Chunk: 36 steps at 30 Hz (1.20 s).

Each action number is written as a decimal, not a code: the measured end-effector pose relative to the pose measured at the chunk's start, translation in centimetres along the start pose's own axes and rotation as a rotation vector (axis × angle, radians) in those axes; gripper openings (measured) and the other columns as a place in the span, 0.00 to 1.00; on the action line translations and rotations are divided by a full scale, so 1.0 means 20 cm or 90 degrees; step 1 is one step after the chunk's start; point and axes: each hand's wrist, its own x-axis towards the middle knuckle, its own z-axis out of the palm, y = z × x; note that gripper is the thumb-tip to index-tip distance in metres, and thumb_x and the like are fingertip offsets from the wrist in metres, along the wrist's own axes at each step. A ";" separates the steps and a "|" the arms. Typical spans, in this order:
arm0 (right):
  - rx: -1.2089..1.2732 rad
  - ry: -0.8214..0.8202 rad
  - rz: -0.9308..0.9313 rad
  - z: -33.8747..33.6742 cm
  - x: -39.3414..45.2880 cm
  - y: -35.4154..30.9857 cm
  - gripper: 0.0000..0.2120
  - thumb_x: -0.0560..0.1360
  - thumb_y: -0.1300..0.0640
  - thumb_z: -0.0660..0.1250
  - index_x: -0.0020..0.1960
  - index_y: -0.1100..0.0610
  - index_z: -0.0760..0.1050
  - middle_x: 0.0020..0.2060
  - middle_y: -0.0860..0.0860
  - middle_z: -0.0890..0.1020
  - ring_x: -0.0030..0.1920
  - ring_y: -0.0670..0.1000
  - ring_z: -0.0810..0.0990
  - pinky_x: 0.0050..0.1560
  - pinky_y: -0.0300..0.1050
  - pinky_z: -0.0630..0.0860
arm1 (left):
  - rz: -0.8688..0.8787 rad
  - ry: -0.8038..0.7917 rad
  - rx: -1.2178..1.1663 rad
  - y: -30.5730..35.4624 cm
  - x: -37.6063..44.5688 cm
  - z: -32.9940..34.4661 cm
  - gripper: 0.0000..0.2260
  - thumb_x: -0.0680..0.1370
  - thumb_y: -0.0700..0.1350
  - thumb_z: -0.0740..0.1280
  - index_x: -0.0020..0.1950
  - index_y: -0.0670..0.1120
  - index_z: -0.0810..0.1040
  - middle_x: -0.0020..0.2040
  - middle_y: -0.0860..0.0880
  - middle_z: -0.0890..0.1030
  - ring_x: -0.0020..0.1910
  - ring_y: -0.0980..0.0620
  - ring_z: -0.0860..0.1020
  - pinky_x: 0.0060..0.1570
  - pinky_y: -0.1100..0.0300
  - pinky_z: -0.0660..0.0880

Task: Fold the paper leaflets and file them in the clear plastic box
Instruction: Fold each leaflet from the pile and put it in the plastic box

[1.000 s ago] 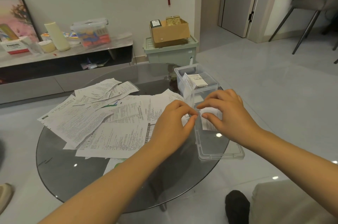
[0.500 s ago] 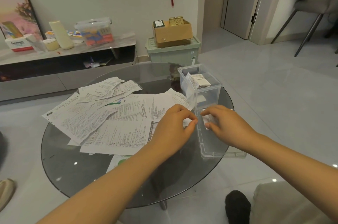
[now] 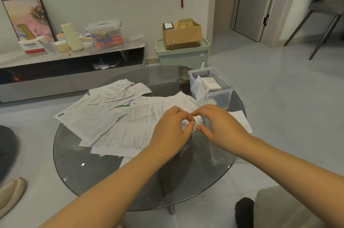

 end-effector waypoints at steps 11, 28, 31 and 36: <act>-0.027 -0.114 -0.064 0.17 0.14 -0.19 0.20 0.75 0.52 0.66 0.67 0.48 0.70 0.64 0.46 0.74 0.64 0.48 0.71 0.64 0.43 0.67 | -0.138 -0.156 0.229 -0.23 -0.14 -0.19 0.23 0.75 0.57 0.65 0.68 0.52 0.67 0.66 0.50 0.67 0.65 0.50 0.65 0.64 0.55 0.63; -0.061 -0.207 -0.171 0.31 0.23 -0.23 0.16 0.72 0.47 0.69 0.60 0.42 0.77 0.54 0.45 0.72 0.55 0.46 0.65 0.56 0.40 0.61 | -0.092 -0.316 0.067 -0.38 -0.24 -0.35 0.32 0.73 0.52 0.71 0.74 0.54 0.60 0.67 0.56 0.70 0.65 0.55 0.68 0.62 0.60 0.66; -0.025 -0.228 -0.155 0.30 0.23 -0.23 0.13 0.72 0.49 0.70 0.56 0.43 0.79 0.50 0.46 0.73 0.53 0.46 0.68 0.54 0.40 0.65 | -0.084 -0.293 0.051 -0.38 -0.25 -0.35 0.27 0.74 0.50 0.70 0.71 0.55 0.66 0.62 0.56 0.74 0.61 0.55 0.71 0.58 0.62 0.67; -0.015 -0.252 -0.153 0.26 0.20 -0.21 0.10 0.72 0.53 0.70 0.54 0.45 0.80 0.47 0.45 0.74 0.52 0.45 0.70 0.52 0.40 0.68 | -0.068 -0.268 0.027 -0.38 -0.26 -0.34 0.24 0.75 0.47 0.69 0.69 0.57 0.70 0.64 0.57 0.76 0.61 0.57 0.73 0.60 0.61 0.68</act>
